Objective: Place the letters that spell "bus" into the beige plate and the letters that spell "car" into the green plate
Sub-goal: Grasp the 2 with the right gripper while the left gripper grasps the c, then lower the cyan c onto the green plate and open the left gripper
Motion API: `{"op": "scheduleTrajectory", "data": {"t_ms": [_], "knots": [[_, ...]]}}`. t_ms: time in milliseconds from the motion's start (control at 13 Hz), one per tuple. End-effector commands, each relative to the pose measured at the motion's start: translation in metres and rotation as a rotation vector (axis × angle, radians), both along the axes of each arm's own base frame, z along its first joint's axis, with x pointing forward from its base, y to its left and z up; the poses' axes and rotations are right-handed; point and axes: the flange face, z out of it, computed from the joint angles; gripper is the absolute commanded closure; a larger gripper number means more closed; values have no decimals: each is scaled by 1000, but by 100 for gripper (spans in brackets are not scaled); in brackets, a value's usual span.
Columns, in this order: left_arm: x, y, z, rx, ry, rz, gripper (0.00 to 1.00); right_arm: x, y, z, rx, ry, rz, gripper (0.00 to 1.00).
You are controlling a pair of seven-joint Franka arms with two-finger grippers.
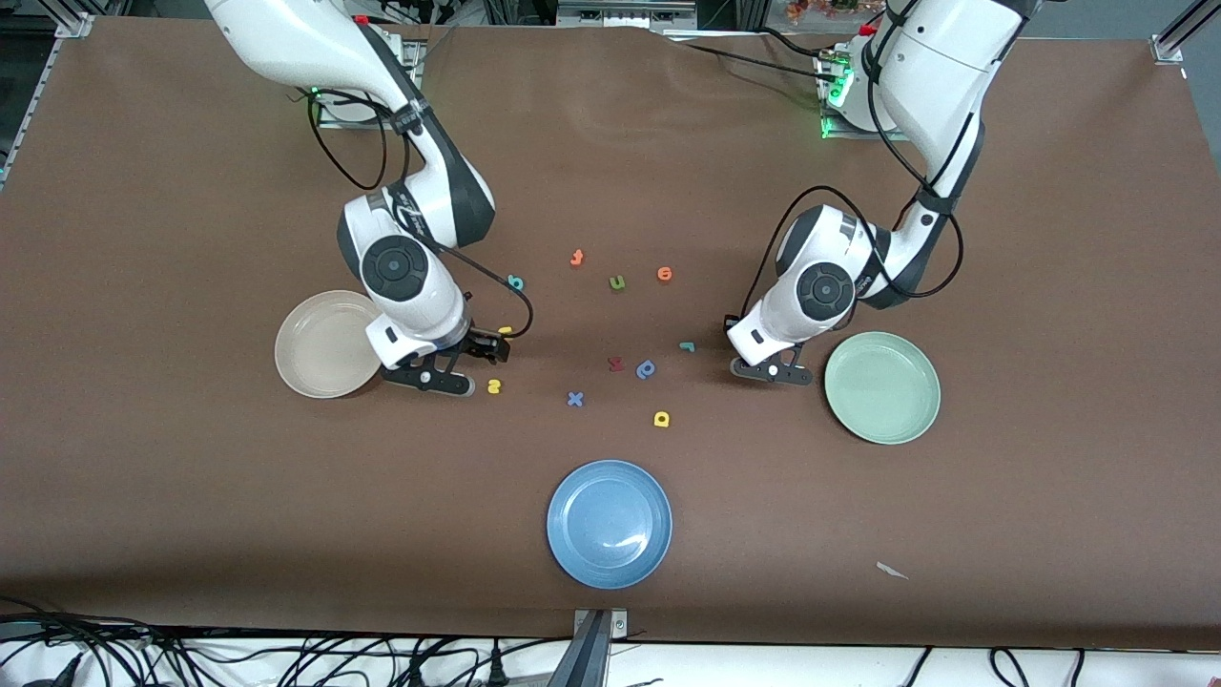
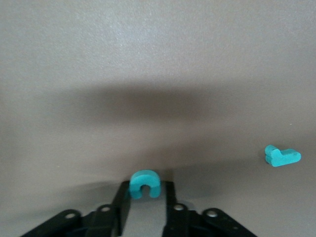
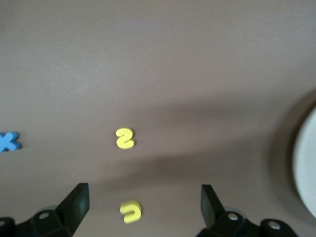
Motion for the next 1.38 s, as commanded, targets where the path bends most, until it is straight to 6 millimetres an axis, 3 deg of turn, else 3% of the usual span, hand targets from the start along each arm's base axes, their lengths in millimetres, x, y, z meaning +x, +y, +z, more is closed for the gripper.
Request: {"op": "scheduleTrajectory", "data": {"t_ms": [0, 77, 308, 462, 538, 769, 923, 1000, 1077, 1154, 1231, 1308], "knots": [[-1, -2, 1, -7, -9, -6, 94, 6, 8, -23, 11, -7, -54, 0], [3, 0, 9, 5, -23, -26, 95, 6, 8, -34, 4, 3, -55, 0], [15, 12, 60, 48, 15, -38, 94, 11, 12, -57, 12, 21, -66, 0], [31, 45, 79, 104, -21, -60, 92, 17, 14, -63, 17, 21, -59, 0], [39, 65, 84, 120, -38, -65, 86, 18, 14, -66, 21, 24, -58, 0], [58, 119, 87, 108, -42, -76, 86, 23, 17, -75, 22, 23, -58, 1], [67, 172, 80, 105, -29, -30, 86, 25, 18, -79, 23, 26, -59, 8], [68, 188, 71, 94, -18, -60, 85, 27, 17, -78, 30, 28, -64, 12], [67, 191, 61, 88, -2, -80, 68, 29, 16, -76, 39, 30, -66, 15], [66, 192, 52, 89, 13, -80, 19, 31, 16, -73, 45, 30, -59, 20], [66, 192, 51, 89, 15, -79, 0, 31, 15, -73, 47, 31, -60, 25], [66, 188, 54, 90, 11, -77, 0, 31, 15, -73, 51, 33, -61, 31]]}}
